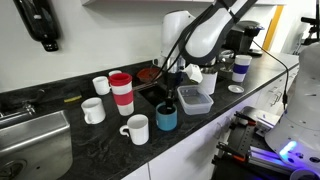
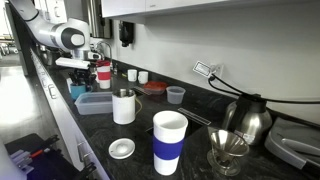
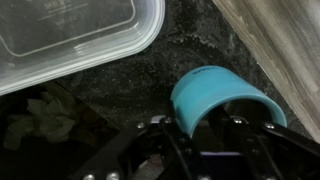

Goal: Move the blue thermos backwards

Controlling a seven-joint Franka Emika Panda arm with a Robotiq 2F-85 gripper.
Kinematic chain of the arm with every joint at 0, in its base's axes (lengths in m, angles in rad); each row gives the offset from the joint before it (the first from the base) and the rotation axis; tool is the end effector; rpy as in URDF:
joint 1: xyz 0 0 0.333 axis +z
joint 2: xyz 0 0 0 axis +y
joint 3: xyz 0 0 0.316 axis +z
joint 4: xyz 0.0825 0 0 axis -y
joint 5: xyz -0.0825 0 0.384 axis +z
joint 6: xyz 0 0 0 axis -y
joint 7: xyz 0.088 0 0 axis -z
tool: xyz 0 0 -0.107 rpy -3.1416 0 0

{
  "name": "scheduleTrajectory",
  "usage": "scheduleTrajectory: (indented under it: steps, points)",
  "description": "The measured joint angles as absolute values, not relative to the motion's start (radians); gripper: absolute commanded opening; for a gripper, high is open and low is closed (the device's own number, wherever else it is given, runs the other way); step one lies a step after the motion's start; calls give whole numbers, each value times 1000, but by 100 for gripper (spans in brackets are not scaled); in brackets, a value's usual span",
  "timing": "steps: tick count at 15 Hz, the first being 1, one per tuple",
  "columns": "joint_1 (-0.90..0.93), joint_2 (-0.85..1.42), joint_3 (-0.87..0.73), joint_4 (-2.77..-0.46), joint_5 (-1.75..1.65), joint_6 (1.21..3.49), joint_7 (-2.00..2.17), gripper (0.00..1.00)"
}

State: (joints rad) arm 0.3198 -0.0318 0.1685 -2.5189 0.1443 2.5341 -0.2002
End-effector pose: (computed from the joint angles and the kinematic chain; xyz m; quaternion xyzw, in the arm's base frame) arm 0.4110 0.2162 0.2940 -0.9584 -0.2818 -0.0174 0.0428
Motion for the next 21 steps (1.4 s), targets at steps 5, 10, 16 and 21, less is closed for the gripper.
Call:
scheduleTrajectory:
  steps: [5,10,16,21]
  points:
    - [320,-57,177,-2516,191,2533,-203,3]
    - [309,-162,169,-2511,252,2534,-203,3]
    - [243,-288,118,-2513,219,2533,-184,3]
    - [110,-360,90,-2513,31,2546,-60,3]
